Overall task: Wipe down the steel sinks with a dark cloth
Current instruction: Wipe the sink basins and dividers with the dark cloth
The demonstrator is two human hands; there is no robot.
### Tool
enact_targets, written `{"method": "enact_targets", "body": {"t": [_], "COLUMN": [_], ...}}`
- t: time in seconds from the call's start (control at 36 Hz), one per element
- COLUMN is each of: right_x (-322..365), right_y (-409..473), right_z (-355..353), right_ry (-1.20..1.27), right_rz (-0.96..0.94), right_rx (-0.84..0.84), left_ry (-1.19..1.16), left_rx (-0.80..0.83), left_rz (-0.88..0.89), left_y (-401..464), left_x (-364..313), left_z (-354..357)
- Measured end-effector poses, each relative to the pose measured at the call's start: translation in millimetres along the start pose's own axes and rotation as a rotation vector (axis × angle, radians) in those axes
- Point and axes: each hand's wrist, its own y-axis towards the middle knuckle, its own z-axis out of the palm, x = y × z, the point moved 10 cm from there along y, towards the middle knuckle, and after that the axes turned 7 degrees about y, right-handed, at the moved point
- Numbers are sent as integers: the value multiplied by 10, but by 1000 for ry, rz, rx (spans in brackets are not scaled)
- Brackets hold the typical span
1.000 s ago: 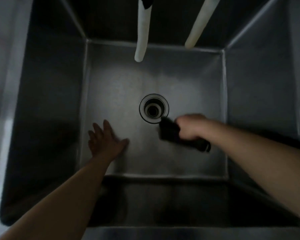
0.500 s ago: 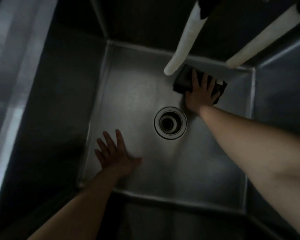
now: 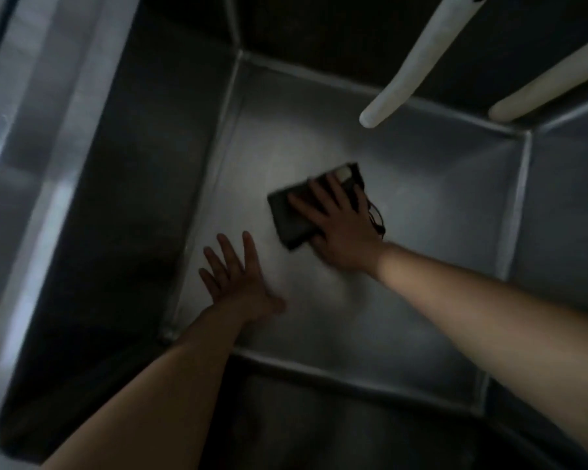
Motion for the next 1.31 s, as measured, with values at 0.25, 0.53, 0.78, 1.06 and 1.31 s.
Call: {"method": "enact_targets", "body": {"t": [0.25,0.53,0.78,1.06,1.31], "right_x": [327,-173,-1654,-1998,-1123], "right_y": [-1496,-2021,-1220,-117,-1487], "right_z": [621,185,-1286,-1020,40], "right_ry": [-77,991,1165,69,208], "right_rz": [-236,457,647,520,639], "right_rx": [364,536,-279,-155,-166], "left_ry": [60,38,42,53,45], "left_rx": [33,8,26,23,27], "left_rz": [0,-24,-10,-2,-5], "left_y": [-86,-144,-90,5,-136], "left_x": [-11,-33,-54,27,-64], "left_z": [-51,-71,-15,26,-54]}}
